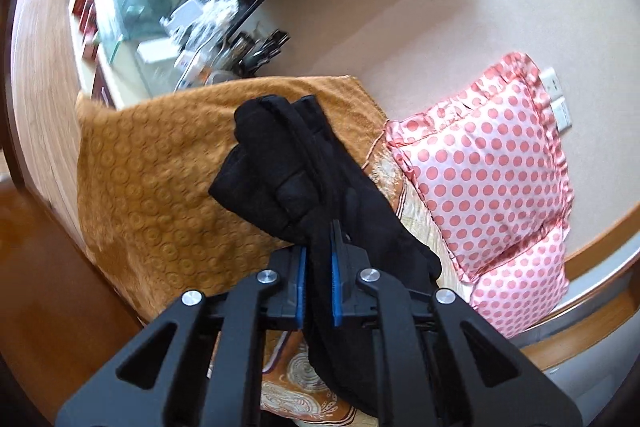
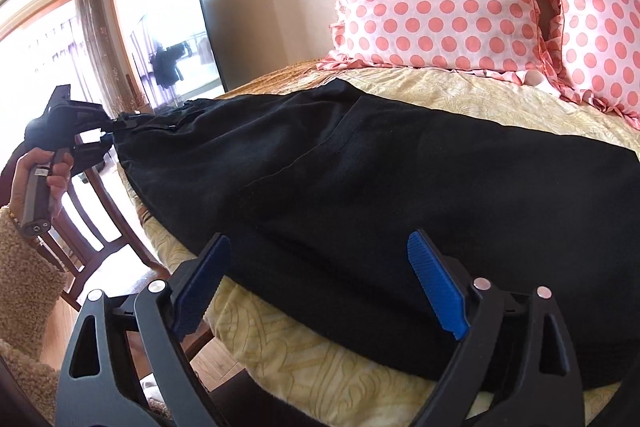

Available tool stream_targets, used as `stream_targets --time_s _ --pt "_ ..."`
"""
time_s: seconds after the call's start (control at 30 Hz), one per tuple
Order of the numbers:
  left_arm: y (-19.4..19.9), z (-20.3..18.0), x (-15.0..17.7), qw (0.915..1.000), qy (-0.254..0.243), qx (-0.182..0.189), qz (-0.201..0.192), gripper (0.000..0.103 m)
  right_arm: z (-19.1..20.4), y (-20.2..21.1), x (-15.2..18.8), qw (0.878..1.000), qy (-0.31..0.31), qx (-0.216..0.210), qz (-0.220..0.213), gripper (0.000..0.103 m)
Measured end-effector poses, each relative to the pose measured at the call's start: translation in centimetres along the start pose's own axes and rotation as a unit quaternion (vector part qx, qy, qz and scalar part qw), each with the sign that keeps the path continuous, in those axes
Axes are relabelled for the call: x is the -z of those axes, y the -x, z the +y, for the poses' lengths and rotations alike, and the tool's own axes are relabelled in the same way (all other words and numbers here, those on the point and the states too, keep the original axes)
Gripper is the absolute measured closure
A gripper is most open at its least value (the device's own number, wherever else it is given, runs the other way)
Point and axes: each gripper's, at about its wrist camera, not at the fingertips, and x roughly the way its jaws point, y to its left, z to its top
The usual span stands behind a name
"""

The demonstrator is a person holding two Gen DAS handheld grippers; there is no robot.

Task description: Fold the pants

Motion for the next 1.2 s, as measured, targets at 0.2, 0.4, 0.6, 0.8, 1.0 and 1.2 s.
stream_targets --time_s 0.2,0.4,0.6,0.8,1.0,1.2 --pt "0.5 -9.4 1.2 0.9927 -0.119 0.02 -0.005 0.095 -3.1 4.8 1.3 0.998 -0.033 -0.002 -0.05 0.008" --pt "-1.9 -20.9 7.2 0.9682 -0.236 0.073 0.04 0.095 -7.9 10.3 2.7 0.989 -0.094 0.04 -0.106 0.006" --pt "-5.5 -31.4 18.1 0.917 -0.342 0.169 0.117 0.095 -11.3 14.3 5.3 0.977 -0.143 0.085 -0.133 0.005" --pt "-13.2 -31.3 31.8 0.8598 -0.388 0.151 0.296 0.096 -13.7 15.9 7.2 0.969 -0.177 0.113 -0.133 0.005" --pt "-13.0 -31.4 31.7 0.8687 -0.375 0.168 0.277 0.096 -15.2 16.7 7.8 0.963 -0.191 0.124 -0.143 0.005" --pt "-9.0 -35.8 29.2 0.8747 -0.376 0.233 0.198 0.096 -15.5 16.9 8.1 0.96 -0.201 0.123 -0.154 0.005"
